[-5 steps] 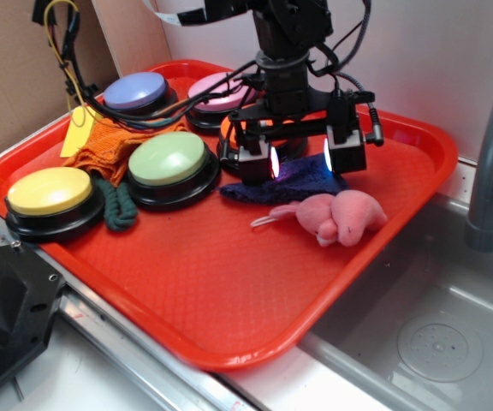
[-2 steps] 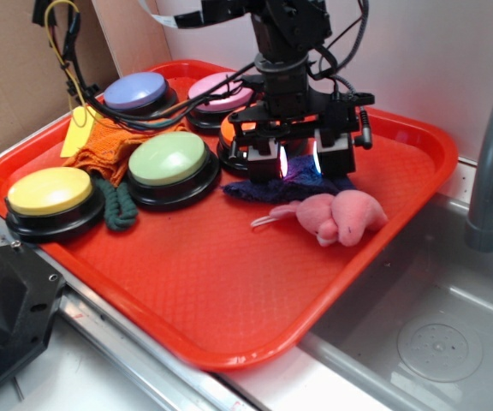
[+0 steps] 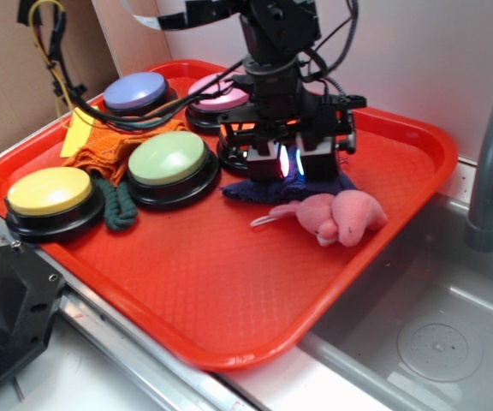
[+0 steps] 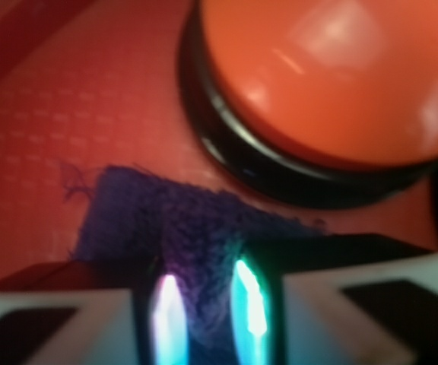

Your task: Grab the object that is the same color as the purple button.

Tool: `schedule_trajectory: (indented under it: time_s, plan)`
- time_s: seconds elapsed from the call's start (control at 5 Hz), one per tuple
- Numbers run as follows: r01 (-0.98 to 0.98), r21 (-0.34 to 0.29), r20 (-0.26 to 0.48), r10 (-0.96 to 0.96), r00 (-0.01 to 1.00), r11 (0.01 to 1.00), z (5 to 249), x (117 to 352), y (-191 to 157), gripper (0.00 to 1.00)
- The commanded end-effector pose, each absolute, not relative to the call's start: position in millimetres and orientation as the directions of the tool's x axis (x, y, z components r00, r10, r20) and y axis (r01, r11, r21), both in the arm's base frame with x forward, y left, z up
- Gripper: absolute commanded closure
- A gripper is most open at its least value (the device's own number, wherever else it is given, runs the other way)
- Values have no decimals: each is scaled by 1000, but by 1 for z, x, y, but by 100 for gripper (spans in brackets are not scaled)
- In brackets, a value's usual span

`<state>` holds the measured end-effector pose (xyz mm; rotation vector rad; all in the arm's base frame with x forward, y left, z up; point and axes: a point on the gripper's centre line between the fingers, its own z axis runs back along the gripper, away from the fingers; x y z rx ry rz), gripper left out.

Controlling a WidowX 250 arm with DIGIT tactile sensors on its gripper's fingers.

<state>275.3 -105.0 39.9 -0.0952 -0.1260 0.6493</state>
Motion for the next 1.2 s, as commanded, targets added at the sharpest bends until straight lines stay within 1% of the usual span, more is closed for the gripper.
schedule_trajectory:
  time_s: [0.0, 0.2, 0.4, 0.6, 0.8, 1.0]
  plan:
    - [-472, -149, 163, 492, 855, 869, 76, 284, -99, 100]
    - [-380, -99, 187, 392, 901, 920, 103, 277, -97, 100]
    - [-303, -67, 188, 311, 932, 951, 133, 263, -91, 100]
    - [-191, -71, 138, 200, 970, 979, 165, 243, -74, 100]
    - [-161, -99, 127, 173, 977, 982, 184, 223, -55, 100]
    - [-201, -137, 165, 223, 961, 970, 201, 197, -32, 100]
